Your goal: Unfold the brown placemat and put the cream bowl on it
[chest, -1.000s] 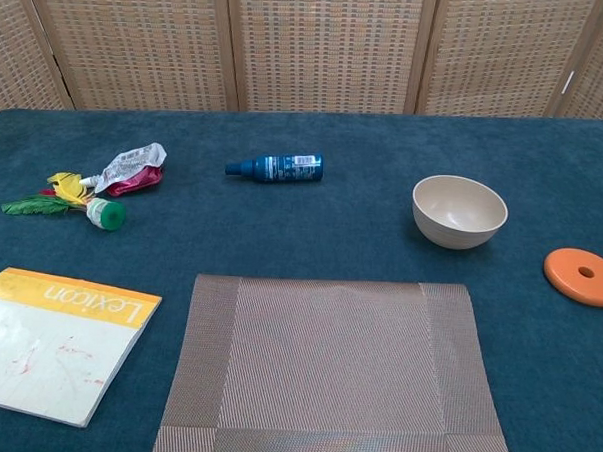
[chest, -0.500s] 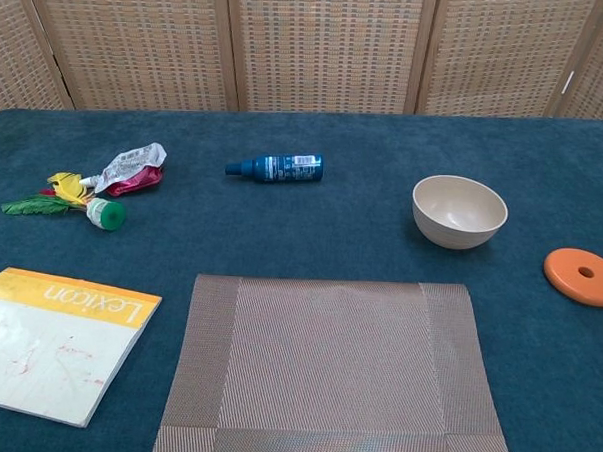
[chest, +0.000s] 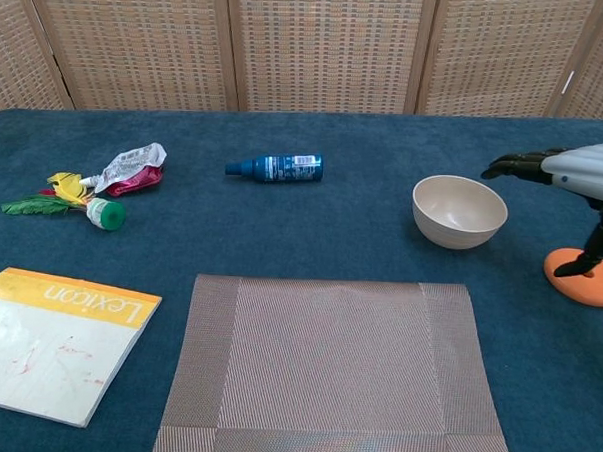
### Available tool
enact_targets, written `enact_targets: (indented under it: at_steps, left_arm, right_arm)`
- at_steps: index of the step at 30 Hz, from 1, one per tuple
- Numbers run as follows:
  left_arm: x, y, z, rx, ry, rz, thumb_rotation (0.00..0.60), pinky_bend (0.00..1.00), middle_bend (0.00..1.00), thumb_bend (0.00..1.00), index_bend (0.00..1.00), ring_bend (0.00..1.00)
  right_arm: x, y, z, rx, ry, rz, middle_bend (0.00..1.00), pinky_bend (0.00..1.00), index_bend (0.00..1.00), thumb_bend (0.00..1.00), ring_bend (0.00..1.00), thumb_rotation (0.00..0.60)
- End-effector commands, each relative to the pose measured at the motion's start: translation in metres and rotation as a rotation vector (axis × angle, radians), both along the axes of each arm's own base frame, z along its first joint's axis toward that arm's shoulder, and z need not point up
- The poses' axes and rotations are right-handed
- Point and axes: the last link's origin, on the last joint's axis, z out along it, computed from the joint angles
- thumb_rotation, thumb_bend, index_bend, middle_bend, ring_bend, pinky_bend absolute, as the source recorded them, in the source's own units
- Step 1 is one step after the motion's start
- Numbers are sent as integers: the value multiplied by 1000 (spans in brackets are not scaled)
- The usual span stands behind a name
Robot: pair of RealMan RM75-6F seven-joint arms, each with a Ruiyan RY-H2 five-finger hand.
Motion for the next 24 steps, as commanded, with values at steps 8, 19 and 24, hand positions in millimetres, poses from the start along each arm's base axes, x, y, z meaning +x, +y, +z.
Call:
enact_targets:
  at_steps: [8,19,24]
  left_arm:
    - [-3,8,-2,6,8,29,600,0,0,0,0,0]
    - [-7,12,0,15,2,48,600,0,0,0,0,0]
    - [-8,12,1,16,0,52,600,0,0,0,0,0]
  right_arm:
    - [12,-20,-30,33,-26,-7,0,0,327,347,0,600]
    - [16,-35,-51,20,-107,-23,0,0,651,564,0,600]
    - [19,-40,-40,-34,-194,-5,0,0,726,574,0,600]
